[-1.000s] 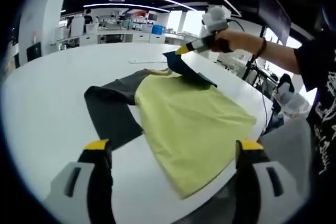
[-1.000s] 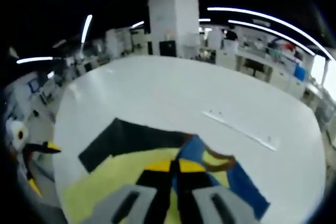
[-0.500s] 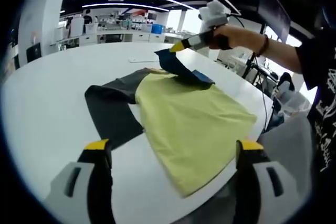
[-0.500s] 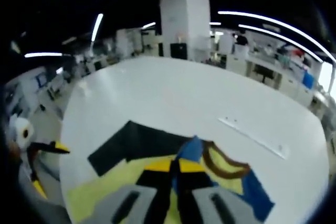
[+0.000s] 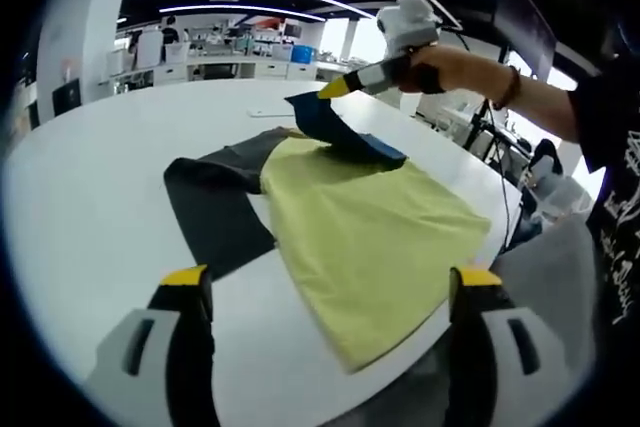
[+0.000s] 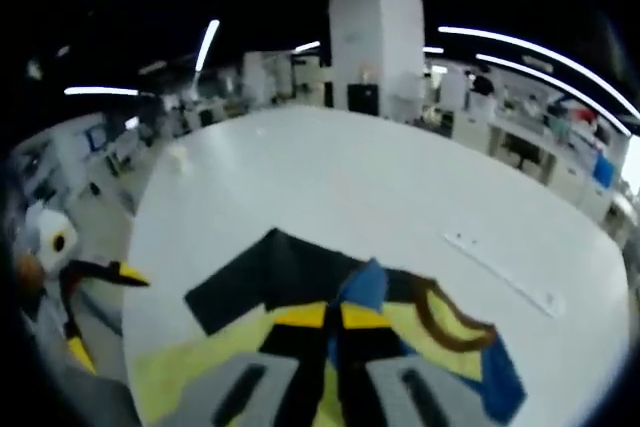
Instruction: Fold the garment on the visible template until the final outline fits inside the template.
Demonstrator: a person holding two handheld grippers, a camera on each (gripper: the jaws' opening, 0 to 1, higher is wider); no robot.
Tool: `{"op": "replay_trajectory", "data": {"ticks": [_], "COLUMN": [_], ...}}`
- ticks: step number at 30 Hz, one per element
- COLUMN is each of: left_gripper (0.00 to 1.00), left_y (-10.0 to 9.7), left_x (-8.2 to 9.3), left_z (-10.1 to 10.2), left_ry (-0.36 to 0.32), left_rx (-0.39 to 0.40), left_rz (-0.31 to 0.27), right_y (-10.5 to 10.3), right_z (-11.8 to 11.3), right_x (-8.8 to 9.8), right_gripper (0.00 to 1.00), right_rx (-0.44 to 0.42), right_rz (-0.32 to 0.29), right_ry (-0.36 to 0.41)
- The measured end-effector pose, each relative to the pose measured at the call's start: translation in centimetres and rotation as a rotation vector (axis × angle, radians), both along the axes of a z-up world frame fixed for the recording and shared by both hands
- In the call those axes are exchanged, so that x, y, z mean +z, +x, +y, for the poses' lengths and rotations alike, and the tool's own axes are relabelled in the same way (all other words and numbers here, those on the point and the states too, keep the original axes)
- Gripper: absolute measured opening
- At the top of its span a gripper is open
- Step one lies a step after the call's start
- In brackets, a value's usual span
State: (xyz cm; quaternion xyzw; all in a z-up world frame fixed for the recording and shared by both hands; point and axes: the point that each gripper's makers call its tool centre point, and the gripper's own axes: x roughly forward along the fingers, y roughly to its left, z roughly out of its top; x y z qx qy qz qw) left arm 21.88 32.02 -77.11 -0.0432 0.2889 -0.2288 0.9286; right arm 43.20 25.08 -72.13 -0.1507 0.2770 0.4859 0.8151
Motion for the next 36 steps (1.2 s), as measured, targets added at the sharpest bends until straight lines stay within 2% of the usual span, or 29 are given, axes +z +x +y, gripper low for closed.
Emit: {"op": "replay_trajectory", "data": {"ticks": [4,19,32,36], "left_gripper": [0.96,0.96,0.96,0.96], "left_y": [0.0,-0.2,-0.1,-0.1], "left_x": [-0.1,-0.3,-0.3,-0.1], "left_z": [0.0,-0.4,0.3,0.2], "left_ry": [-0.001,-0.004,0.009,0.002], "left_rx": [0.002,-0.004,0.004,0.004], "left_rz": [0.002,0.006,0.006,-0.002], "right_y": [-0.6,-1.9,-4.1,-5.3], "right_z": [0.5,1.8,2.7,3.2], "right_x": [-0.2,-4.0,-7.8,-9.3], "right_gripper": [0.00,0.00,0.00,0.00], "right_rx": [0.028,0.051,0.047,0.053], "right_rz": [-0.011,-0.009,0.088,0.151], "right_ry": [-0.014,-0.074,-0.069,-0.044]}}
